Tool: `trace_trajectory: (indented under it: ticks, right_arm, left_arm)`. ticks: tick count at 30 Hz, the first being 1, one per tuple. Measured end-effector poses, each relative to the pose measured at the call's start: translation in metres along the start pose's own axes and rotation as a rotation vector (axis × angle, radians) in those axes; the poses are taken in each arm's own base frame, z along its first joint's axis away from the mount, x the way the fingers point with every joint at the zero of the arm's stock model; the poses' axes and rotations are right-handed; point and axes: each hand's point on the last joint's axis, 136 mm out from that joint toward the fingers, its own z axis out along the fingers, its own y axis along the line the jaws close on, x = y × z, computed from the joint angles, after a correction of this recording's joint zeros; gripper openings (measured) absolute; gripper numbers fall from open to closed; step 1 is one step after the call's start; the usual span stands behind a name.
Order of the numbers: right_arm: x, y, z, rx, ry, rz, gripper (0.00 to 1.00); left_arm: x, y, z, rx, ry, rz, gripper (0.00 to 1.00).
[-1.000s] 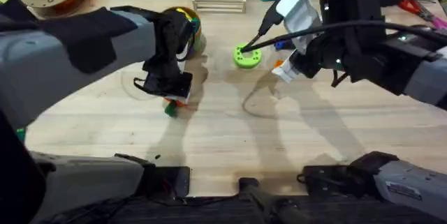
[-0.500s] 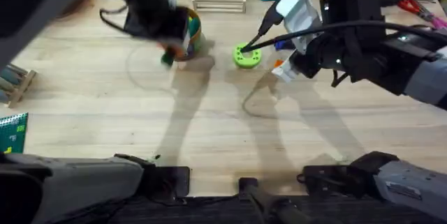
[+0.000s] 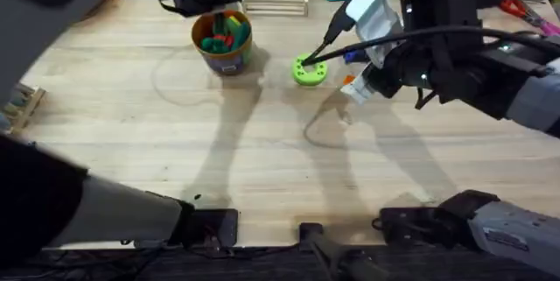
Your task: Pick up the gripper from the table and insert it into the empty holder that is missing its gripper. Then pick up a screw, insert it into the mounting hole, and use the screwdriver to tighten it. Finally, clean up the table by picking up the vegetable and placing it into the bucket.
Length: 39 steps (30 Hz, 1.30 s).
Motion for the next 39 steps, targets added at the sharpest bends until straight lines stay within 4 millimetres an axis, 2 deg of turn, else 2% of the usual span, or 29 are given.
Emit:
trace_trajectory:
  ticks: [3,6,12,13,18,19,20,22,24,27,29,32,36,39]
  right_arm:
    - [0.000,0.000,0.000,0.000,0.000,0.000,0.990]
    - [0.000,0.000,0.000,0.000,0.000,0.000,0.989]
    - [0.000,0.000,0.000,0.000,0.000,0.000,0.990]
    - [0.000,0.000,0.000,0.000,0.000,0.000,0.989]
    - [0.000,0.000,0.000,0.000,0.000,0.000,0.990]
    - [0.000,0.000,0.000,0.000,0.000,0.000,0.990]
    - [0.000,0.000,0.000,0.000,0.000,0.000,0.990]
    - [0.000,0.000,0.000,0.000,0.000,0.006,0.990]
    - [0.003,0.001,-0.001,-0.009,0.017,0.027,0.990]
    - [0.008,0.002,-0.012,-0.027,0.055,0.066,0.989]
    - [0.001,-0.005,-0.027,-0.023,0.049,0.097,0.989]
    - [-0.017,-0.021,-0.061,0.000,0.000,0.151,0.990]
    - [-0.029,-0.036,-0.105,0.024,-0.056,0.207,0.989]
    - [-0.026,-0.039,-0.126,0.032,-0.078,0.230,0.989]
  left_arm:
    - [0.008,0.001,0.021,-0.035,0.047,-0.095,0.023]
    - [0.013,0.001,0.033,-0.057,0.074,-0.155,0.023]
    - [0.013,0.003,0.034,-0.067,0.069,-0.214,0.023]
    - [0.013,0.003,0.034,-0.068,0.070,-0.216,0.057]
    - [0.013,0.003,0.034,-0.068,0.068,-0.229,0.844]
    - [0.013,0.003,0.034,-0.068,0.067,-0.231,0.939]
    - [0.012,0.003,0.033,-0.067,0.065,-0.236,0.975]
    - [0.011,0.003,0.029,-0.060,0.057,-0.230,0.985]
    - [0.008,0.003,0.020,-0.047,0.040,-0.196,0.986]
    - [0.001,0.004,-0.004,-0.016,-0.003,-0.103,0.986]
    - [-0.002,0.004,-0.027,0.010,-0.044,-0.022,0.986]
    - [-0.001,0.005,-0.073,0.049,-0.110,0.144,0.987]
    - [0.024,0.018,-0.126,0.067,-0.133,0.375,0.986]
    - [0.055,0.034,-0.150,0.065,-0.084,0.531,0.986]
